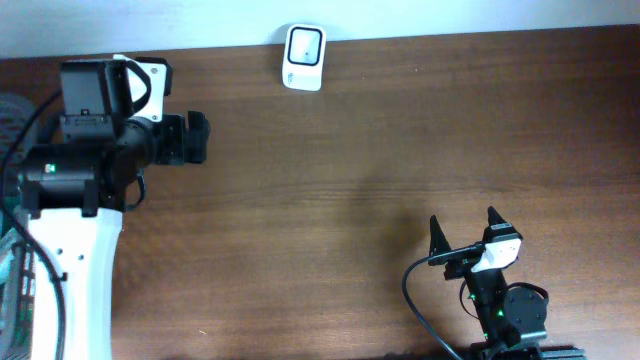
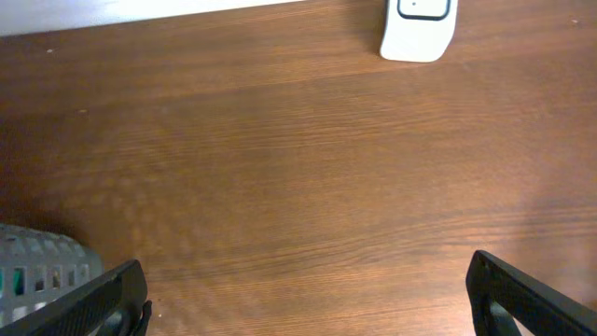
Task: Scan the item barcode
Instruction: 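Reach left gripper into basket and grasp the mint-green wipes pack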
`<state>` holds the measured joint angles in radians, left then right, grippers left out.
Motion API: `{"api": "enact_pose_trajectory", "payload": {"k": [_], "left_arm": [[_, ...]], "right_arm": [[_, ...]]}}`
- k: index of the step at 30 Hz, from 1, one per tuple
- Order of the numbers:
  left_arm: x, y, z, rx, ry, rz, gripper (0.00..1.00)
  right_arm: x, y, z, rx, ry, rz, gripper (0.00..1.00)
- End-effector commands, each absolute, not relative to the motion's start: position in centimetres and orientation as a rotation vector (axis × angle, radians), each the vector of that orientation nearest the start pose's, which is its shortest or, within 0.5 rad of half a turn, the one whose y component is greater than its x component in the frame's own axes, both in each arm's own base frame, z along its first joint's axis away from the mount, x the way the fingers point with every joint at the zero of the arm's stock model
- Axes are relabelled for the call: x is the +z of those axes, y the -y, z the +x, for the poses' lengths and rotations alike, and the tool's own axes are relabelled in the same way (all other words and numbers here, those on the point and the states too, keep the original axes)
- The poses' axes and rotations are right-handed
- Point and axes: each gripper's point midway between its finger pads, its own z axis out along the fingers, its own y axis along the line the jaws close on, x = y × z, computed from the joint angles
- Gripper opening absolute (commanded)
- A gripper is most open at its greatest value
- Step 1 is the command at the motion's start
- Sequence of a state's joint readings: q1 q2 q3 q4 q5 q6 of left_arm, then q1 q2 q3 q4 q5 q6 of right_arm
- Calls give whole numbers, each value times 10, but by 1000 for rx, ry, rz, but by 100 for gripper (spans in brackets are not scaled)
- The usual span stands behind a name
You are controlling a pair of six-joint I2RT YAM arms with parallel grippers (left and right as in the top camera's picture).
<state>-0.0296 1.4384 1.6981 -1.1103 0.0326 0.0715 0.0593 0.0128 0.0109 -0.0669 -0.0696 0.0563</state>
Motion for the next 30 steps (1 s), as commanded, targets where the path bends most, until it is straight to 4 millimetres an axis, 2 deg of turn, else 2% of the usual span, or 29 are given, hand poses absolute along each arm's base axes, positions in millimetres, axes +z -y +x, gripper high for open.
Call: {"api": "enact_pose_trajectory", "payload": {"k": [1,4,6,8,11,15,16,19,22,23,24,25,28,30], "left_arm": [[346,-60,365,106,-2328,-239,99],[364,-133,346,159,-2225,-580,100],[366,-184,326,213,-2150,-787,95],[358,-229,303,247,-2083,-1006,95],[334,-279,280,286,-2051,-1217,96],[301,-308,282,320,-2135,-1232,91],[284,-312,285,329,-2208,-1202,91],[250,-319,293,331,-2351,-1127,91],[223,-319,301,300,-2481,-989,90],[208,-318,300,286,-2534,-969,85],[194,-317,298,277,-2574,-948,84],[178,-316,297,274,-2605,-922,84],[146,-312,293,274,-2677,-834,84],[127,-316,287,317,-2708,-785,84]], "right_arm": [[157,-26,245,147,-1644,-51,99],[157,-26,245,147,-1644,-51,98],[157,-26,245,147,-1644,-51,98],[157,-26,245,147,-1644,-51,98],[157,-24,245,141,-1644,-46,98],[157,-24,245,141,-1644,-46,98],[157,-24,245,140,-1644,-45,98],[157,-24,245,140,-1644,-45,98],[157,-24,245,140,-1644,-45,98],[157,-24,245,140,-1644,-45,98],[157,-24,245,140,-1644,-45,98],[157,-24,245,140,-1644,-45,98],[157,-24,245,140,-1644,-45,98],[157,-24,245,140,-1644,-45,98]]}}
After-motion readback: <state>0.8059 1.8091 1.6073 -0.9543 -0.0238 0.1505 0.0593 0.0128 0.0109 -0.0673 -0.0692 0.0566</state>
